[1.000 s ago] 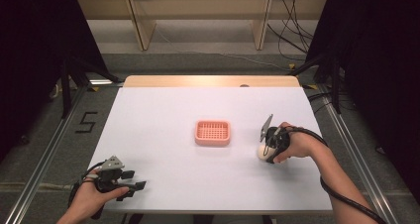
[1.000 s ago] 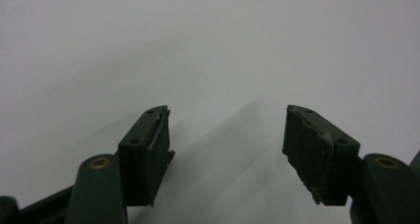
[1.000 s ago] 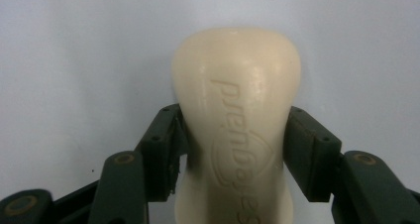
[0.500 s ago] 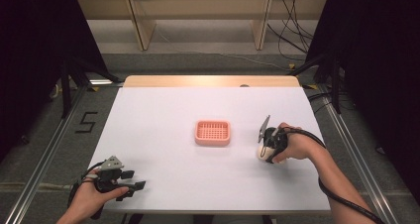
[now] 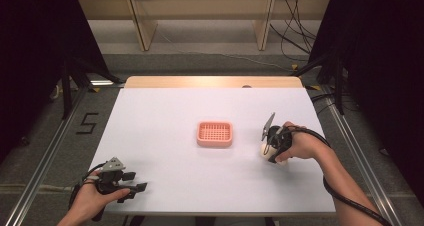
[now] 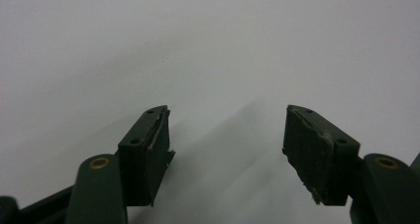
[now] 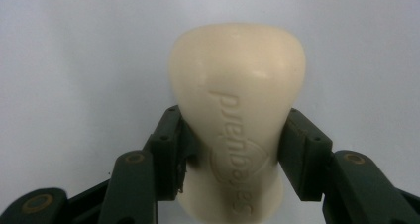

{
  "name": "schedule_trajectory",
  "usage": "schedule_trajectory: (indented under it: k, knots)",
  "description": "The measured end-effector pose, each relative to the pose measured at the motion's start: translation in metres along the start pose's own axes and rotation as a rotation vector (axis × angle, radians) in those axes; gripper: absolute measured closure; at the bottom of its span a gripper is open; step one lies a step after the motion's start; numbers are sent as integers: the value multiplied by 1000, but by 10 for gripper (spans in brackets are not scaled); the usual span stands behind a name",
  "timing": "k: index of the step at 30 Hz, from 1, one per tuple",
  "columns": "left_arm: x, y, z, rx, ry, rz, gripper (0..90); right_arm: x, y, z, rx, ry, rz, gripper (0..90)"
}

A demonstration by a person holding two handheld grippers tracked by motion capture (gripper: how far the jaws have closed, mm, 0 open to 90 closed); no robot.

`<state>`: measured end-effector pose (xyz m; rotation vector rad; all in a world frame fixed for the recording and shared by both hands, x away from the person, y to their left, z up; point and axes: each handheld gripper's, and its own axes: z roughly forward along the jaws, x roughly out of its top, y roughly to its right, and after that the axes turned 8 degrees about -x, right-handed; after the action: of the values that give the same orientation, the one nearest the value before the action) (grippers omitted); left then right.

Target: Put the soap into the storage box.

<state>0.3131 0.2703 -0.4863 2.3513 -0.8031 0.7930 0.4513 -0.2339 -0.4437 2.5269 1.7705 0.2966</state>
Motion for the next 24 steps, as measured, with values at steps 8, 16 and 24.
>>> schedule_trajectory:
  k: [8, 16, 24]
  knots:
    - [0, 0, 0, -1, 0, -2, 343, 4, 1, -4, 10, 13, -16, 505]
    - [0, 0, 0, 0, -1, 2, 343, 6, 1, -11, 7, 9, -7, 505]
    - [0, 0, -1, 0, 0, 2, 343, 9, 1, -17, -8, -7, 7, 505]
